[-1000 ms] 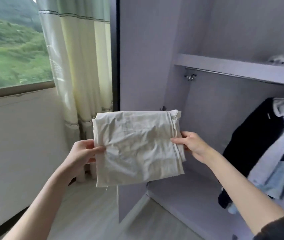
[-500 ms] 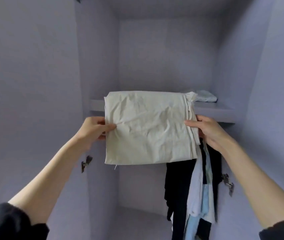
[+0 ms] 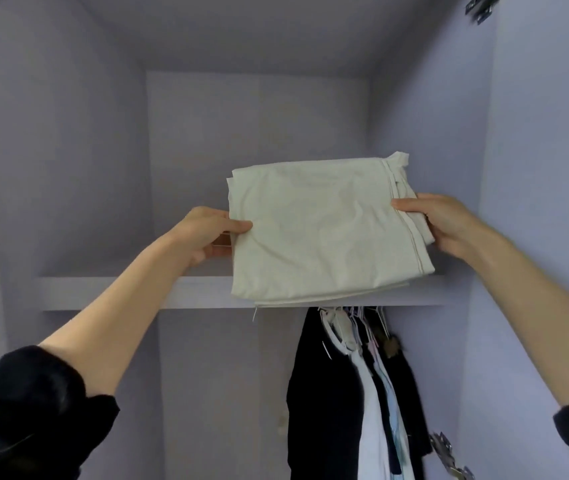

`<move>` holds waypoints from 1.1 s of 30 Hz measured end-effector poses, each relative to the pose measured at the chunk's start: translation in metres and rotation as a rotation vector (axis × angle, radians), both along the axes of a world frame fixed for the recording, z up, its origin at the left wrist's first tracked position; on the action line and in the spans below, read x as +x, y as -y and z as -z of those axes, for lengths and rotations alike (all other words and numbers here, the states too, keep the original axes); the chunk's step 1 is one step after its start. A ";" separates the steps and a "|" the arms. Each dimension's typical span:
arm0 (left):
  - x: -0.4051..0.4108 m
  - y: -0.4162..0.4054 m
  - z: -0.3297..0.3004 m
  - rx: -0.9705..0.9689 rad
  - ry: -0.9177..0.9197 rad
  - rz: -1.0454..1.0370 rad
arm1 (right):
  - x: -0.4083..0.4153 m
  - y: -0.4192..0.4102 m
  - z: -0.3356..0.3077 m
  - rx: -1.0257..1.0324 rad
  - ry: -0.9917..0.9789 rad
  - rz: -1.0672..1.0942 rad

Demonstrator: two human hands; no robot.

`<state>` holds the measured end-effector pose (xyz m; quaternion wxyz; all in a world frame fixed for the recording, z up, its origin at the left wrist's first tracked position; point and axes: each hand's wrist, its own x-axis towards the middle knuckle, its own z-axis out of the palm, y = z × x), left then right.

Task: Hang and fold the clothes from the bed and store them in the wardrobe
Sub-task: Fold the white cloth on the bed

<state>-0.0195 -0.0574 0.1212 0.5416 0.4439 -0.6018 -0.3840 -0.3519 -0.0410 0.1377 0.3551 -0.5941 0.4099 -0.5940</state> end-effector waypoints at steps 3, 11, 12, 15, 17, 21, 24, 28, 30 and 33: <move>-0.004 0.051 -0.009 0.056 0.001 0.071 | -0.003 0.030 -0.007 0.078 -0.006 0.027; -0.004 0.158 0.017 0.241 0.250 0.025 | 0.020 0.135 0.018 0.322 -0.096 0.246; -0.006 0.163 0.017 0.211 0.329 -0.011 | 0.021 0.142 0.020 0.321 -0.133 0.278; -0.010 0.168 0.012 0.086 0.582 0.022 | 0.026 0.150 0.017 0.233 -0.314 0.318; -0.014 0.164 0.009 0.110 0.762 0.222 | 0.038 0.149 0.014 0.136 -0.447 0.264; -0.038 0.164 0.020 0.063 1.165 0.249 | 0.062 0.152 0.031 0.089 -1.200 0.243; -0.071 0.168 0.030 0.047 1.242 0.154 | 0.041 0.158 0.043 0.198 -1.492 0.314; -0.121 0.177 0.036 0.049 1.218 0.119 | -0.004 0.168 0.049 0.223 -1.507 0.348; -0.146 0.184 0.038 0.049 1.241 0.103 | -0.026 0.176 0.057 0.213 -1.495 0.367; -0.174 0.201 0.040 0.070 1.273 0.061 | -0.054 0.191 0.069 0.197 -1.431 0.353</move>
